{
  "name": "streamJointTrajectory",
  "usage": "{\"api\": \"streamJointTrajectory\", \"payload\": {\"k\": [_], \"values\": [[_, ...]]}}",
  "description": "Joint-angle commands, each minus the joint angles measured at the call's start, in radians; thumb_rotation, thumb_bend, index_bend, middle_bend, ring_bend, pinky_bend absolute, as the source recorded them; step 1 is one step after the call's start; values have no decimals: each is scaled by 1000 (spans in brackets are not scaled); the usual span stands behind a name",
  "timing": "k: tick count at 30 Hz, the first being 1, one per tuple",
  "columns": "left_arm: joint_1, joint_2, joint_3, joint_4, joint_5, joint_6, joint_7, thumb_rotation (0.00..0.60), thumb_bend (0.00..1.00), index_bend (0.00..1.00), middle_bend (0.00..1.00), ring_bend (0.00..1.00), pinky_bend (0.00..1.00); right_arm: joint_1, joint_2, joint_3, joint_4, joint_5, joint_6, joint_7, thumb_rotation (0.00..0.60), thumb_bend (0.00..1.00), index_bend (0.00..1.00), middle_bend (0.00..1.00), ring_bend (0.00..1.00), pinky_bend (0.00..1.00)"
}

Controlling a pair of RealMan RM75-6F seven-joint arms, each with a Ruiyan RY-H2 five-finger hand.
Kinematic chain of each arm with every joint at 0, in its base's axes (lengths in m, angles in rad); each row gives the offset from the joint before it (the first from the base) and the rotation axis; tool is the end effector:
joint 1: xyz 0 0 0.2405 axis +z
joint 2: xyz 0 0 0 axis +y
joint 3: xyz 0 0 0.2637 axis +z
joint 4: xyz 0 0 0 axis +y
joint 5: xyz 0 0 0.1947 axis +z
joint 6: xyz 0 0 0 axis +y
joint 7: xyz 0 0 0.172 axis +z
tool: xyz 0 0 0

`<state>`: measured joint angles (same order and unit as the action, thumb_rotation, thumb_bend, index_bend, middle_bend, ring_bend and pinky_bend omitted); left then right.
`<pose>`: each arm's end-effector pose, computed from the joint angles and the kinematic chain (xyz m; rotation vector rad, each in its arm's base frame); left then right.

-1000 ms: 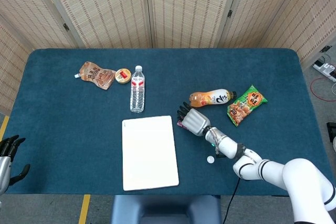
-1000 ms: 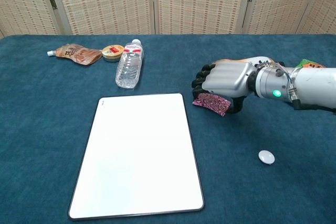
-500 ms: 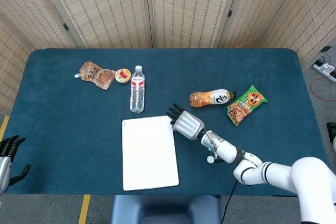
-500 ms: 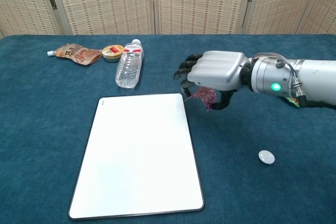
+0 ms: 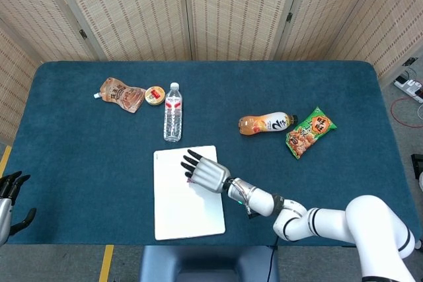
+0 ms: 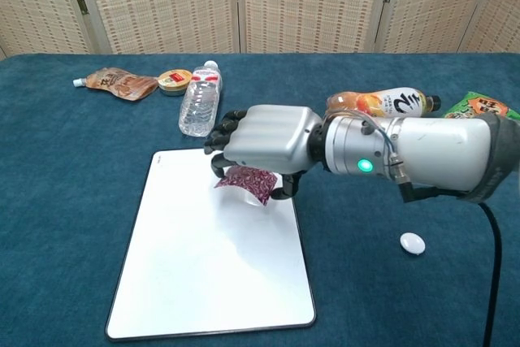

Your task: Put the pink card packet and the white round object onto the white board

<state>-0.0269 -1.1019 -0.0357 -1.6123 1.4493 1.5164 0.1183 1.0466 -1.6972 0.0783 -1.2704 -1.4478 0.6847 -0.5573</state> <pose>-0.3311 0.1867 0.1881 -1.3431 -0.8444 -0.7438 -0.0524 -0.3540 -0.1041 2.4693 -0.0586 0.7185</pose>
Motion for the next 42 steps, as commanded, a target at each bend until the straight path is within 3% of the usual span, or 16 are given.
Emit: {"api": "streamJointTrajectory", "payload": {"k": [1, 7, 14, 20, 27, 33, 42], "values": [[1, 0, 0, 2, -3, -2, -2, 600, 351, 190, 148, 149, 0, 13, -19, 9, 16, 22, -18, -24, 600, 300, 174, 116, 0, 0], [2, -3, 1, 11, -4, -4, -9, 600, 351, 191, 148, 149, 0, 14, -15, 7, 3, 43, -17, -46, 600, 300, 11, 105, 1, 0], [0, -7, 1, 19, 2, -5, -18, 600, 350, 191, 148, 150, 0, -47, 88, -19, -112, 21, 75, -21, 600, 300, 1, 105, 0, 0], [-7, -10, -2, 20, 8, -10, -20, 600, 351, 191, 148, 149, 0, -149, 241, -92, -257, -40, 197, 37, 600, 301, 130, 120, 0, 0], [-16, -9, -4, 8, 20, -12, -9, 600, 351, 191, 148, 149, 0, -254, 354, -194, -343, -116, 286, 155, 600, 300, 236, 166, 26, 0], [-22, -6, -3, -9, 33, -11, 5, 600, 351, 191, 148, 149, 0, -323, 375, -254, -321, -174, 336, 222, 600, 301, 285, 178, 35, 0], [-21, 0, 0, -24, 40, -4, 15, 600, 351, 191, 148, 149, 0, -379, 335, -277, -230, -196, 343, 295, 600, 300, 340, 189, 27, 0]]}}
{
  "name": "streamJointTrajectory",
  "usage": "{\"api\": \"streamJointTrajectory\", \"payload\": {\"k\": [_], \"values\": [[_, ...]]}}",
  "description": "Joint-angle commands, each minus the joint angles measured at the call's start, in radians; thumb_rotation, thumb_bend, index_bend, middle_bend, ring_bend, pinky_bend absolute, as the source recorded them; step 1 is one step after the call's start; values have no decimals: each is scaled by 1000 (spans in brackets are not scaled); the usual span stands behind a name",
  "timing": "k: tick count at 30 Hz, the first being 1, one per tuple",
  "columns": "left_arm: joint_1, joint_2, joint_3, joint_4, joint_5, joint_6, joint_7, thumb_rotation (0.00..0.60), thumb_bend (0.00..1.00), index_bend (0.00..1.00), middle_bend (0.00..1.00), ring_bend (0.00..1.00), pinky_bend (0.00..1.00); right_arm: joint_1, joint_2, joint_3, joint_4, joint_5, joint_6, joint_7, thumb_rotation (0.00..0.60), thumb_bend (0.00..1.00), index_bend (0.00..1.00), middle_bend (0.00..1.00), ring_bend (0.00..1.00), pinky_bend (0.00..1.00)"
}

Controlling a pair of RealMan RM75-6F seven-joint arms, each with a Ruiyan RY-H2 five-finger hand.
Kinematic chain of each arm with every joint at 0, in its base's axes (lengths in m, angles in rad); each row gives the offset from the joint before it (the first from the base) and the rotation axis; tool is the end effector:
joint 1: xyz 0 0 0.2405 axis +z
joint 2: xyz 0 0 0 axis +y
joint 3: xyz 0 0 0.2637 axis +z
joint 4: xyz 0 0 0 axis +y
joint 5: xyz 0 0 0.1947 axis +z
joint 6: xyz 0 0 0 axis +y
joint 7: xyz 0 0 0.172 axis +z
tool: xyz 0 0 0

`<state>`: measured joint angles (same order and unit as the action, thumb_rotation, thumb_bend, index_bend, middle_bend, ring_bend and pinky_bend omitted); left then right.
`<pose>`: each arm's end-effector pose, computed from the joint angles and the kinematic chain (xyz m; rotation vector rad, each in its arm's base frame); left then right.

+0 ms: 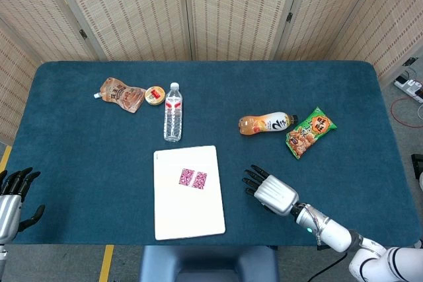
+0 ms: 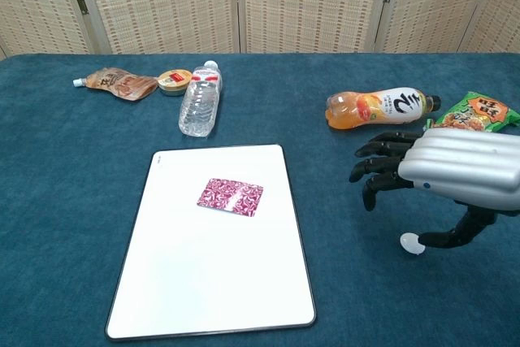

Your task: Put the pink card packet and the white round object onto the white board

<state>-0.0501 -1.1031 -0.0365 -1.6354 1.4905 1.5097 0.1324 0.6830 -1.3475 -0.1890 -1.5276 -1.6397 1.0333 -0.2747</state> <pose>-0.3163 0.1946 0.1817 -1.3922 -0.8257 -0.7879 -0.1957 -0.2773 0.0013 2.3581 -0.5077 0.7446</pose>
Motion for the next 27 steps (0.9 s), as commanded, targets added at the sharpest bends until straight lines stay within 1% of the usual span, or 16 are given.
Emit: {"api": "streamJointTrajectory", "payload": {"k": [1, 9, 27], "values": [[3, 2, 1, -2, -2, 3, 1, 600, 351, 191, 148, 149, 0, -20, -21, -11, 39, -7, -7, 14, 600, 300, 343, 189, 26, 0], [6, 4, 5, -5, -3, 4, 1, 600, 351, 191, 148, 149, 0, -47, -57, -10, 116, -15, -21, 42, 600, 300, 354, 191, 19, 0], [7, 4, 6, -8, -8, 2, 2, 600, 350, 194, 148, 150, 0, -49, -85, 23, 170, -17, -75, 59, 600, 300, 382, 194, 24, 0]]}}
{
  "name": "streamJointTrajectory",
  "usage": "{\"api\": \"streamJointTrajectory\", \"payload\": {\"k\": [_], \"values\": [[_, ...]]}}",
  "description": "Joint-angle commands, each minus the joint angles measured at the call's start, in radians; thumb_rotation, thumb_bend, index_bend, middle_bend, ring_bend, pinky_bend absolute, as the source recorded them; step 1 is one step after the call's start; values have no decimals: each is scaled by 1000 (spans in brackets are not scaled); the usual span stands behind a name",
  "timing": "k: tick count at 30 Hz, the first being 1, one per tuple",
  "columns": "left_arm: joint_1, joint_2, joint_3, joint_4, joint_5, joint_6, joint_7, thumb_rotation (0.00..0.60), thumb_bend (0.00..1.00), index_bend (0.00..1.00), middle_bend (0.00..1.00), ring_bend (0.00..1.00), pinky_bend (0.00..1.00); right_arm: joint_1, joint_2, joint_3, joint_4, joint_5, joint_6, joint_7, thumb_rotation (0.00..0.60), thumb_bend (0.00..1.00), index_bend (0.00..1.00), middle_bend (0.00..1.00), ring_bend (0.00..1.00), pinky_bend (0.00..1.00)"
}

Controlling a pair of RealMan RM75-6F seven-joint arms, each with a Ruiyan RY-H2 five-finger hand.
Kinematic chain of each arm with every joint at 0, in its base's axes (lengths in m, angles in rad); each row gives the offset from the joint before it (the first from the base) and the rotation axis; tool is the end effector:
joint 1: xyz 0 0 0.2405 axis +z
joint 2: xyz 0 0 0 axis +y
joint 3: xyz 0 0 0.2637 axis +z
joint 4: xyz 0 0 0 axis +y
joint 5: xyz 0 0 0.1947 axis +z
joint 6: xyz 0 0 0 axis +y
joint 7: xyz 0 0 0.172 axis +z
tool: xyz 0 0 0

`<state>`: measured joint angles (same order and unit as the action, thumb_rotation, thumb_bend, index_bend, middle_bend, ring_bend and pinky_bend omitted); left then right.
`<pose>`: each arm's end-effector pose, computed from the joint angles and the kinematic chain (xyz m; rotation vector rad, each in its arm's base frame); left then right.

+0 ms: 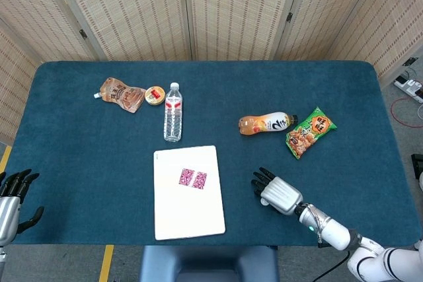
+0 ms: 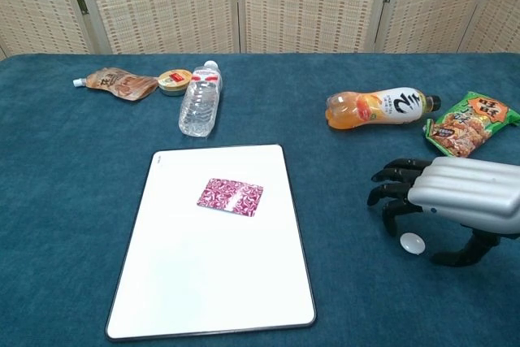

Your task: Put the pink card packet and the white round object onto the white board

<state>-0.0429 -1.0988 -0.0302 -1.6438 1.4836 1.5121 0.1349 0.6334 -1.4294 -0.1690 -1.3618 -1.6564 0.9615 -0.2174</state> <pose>-0.3179 0.1910 0.1822 -1.3850 -0.8372 -0.7770 -0.2314 -0.2814 -0.0211 2.3610 -0.5551 0.6353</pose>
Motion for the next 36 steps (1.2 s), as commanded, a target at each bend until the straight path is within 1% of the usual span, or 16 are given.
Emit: {"api": "streamJointTrajectory", "payload": {"k": [1, 9, 21, 32, 36], "values": [[-1, 0, -1, 1, -1, -1, 0, 600, 351, 194, 148, 150, 0, 0, -5, 4, 6, -1, -4, 3, 600, 300, 385, 195, 24, 0], [-2, 0, -1, 0, 2, 0, 1, 600, 351, 198, 148, 150, 0, 1, -13, 15, 14, -11, -6, 9, 600, 300, 429, 208, 35, 0], [-3, -1, 0, 2, -1, -4, 0, 600, 351, 205, 148, 149, 0, 6, -24, 28, 22, -10, -26, 9, 600, 304, 458, 214, 39, 0], [-2, -1, 0, 4, -1, -2, -2, 600, 351, 209, 148, 149, 0, 8, -25, 36, 18, -11, -30, 11, 600, 415, 525, 231, 55, 0], [-1, 0, 0, 4, -2, -2, -2, 600, 350, 209, 148, 149, 0, 19, -21, 59, 1, -10, -23, 12, 600, 423, 532, 231, 55, 0]]}}
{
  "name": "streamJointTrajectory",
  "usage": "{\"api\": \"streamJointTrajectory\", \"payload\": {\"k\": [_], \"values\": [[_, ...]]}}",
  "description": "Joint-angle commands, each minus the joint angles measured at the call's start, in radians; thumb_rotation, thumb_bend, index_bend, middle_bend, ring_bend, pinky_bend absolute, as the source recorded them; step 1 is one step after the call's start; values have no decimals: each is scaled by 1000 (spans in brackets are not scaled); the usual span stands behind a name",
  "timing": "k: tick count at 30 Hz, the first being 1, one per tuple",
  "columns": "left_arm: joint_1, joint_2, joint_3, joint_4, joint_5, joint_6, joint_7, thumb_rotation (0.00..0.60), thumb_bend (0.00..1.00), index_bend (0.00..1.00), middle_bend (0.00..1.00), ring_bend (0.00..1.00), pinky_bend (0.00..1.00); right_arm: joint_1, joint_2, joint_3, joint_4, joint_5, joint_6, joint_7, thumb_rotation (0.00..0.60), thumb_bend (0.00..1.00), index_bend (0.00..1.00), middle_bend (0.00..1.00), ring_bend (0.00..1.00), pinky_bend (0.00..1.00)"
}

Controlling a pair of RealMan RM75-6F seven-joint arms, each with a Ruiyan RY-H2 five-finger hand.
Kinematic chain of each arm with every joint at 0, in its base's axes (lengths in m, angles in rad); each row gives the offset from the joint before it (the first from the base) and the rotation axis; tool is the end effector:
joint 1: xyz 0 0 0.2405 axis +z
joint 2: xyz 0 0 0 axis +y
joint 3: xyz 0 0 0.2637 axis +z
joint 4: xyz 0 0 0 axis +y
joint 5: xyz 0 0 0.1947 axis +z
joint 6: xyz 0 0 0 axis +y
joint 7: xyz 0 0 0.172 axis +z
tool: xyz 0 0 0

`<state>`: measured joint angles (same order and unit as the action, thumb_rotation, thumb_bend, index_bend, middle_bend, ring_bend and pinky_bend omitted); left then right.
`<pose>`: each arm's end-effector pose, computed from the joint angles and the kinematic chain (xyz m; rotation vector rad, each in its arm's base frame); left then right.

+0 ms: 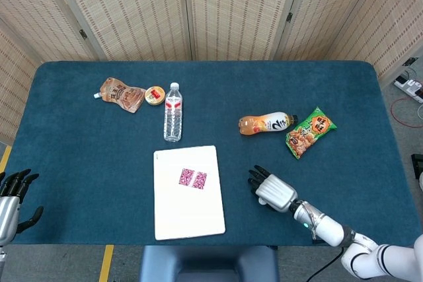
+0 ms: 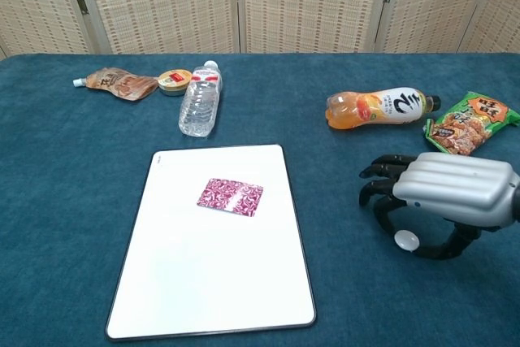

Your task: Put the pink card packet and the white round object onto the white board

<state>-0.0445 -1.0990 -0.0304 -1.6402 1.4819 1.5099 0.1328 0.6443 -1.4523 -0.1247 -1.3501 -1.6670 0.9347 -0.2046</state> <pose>-0.3187 0.1915 0.1823 -1.3857 -0.8373 -0.7753 -0.2195 -0.2903 -0.0275 2.3583 -0.5526 0.6709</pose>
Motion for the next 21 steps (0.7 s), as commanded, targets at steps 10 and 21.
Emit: {"api": "streamJointTrajectory", "payload": {"k": [10, 21], "values": [[6, 10, 3, 0, 1, 6, 0, 600, 350, 209, 148, 149, 0, 133, -74, 162, -69, 65, -89, -47, 600, 424, 535, 231, 52, 0], [16, 16, 7, 21, -9, 7, -22, 600, 351, 209, 148, 150, 0, 302, -219, 292, 3, 234, -282, -210, 600, 423, 535, 224, 28, 0]]}}
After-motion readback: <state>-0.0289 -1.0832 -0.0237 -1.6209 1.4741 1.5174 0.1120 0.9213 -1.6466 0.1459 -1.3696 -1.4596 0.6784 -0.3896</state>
